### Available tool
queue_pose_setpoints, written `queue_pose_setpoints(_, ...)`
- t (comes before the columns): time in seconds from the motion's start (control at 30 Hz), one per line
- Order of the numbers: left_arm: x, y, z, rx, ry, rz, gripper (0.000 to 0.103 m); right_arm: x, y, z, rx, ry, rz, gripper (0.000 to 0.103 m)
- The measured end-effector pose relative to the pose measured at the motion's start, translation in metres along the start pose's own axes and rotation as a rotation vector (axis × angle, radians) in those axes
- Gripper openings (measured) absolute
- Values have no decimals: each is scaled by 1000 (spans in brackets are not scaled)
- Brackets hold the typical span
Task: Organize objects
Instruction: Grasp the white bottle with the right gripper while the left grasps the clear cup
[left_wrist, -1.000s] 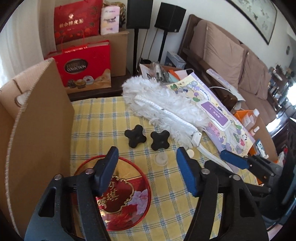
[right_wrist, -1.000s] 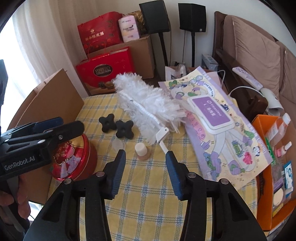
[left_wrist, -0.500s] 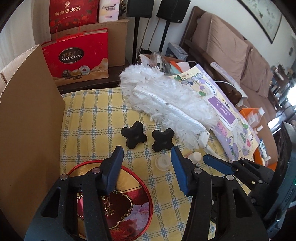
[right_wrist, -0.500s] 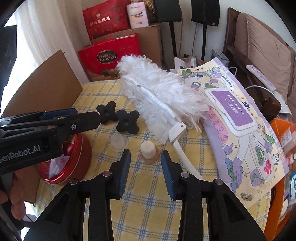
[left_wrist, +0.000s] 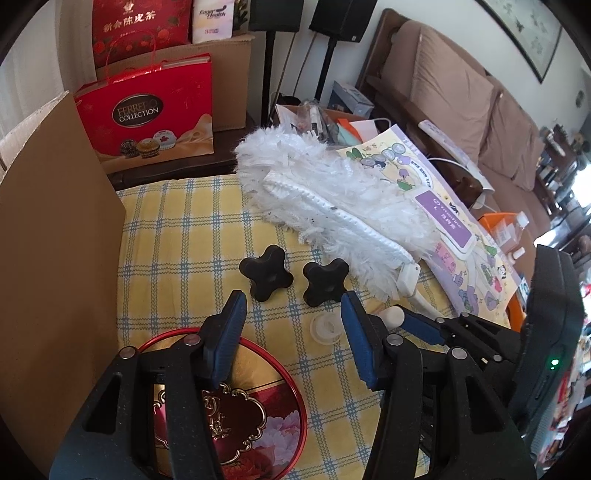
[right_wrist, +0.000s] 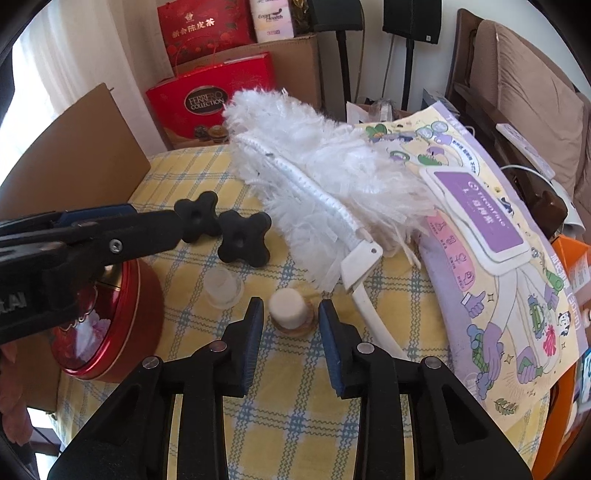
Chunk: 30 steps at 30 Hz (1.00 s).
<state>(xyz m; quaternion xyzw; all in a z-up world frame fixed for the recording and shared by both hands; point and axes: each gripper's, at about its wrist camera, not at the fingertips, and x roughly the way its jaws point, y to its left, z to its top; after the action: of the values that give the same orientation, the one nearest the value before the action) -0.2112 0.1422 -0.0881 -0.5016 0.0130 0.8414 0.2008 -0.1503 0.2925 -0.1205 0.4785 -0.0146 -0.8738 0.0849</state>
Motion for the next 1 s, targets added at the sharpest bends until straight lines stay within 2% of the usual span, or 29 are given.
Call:
queue_pose_setpoints(0.07,1,-2,0,8,2,4,49,-1,-1,-1,5,-13,0,24)
queue_pose_setpoints(0.33,7,-14,0,56,38,20,49,-25,-8,-2,47,-50,39,24)
queue_pose_setpoints(0.5,20,-33,-3,135,83,44,49,-54,-17,-5,90,-90,50,24)
queue_pose_setpoints(0.57,30,-39,-3,166,116,62,35,-64,-21,-6,101,-95,48,24)
queue_pose_setpoints(0.6,35,-41,-3,170,137,71,31,-67,-22,-6,104,-97,46,24)
queue_pose_setpoints(0.77,54,-42,0,163,205,76,30,-77,-26,-6,104,-101,39,24)
queue_pose_setpoints(1.0,65,-49,-2,196,227,103,31,-75,-28,-11,105,-89,43,24)
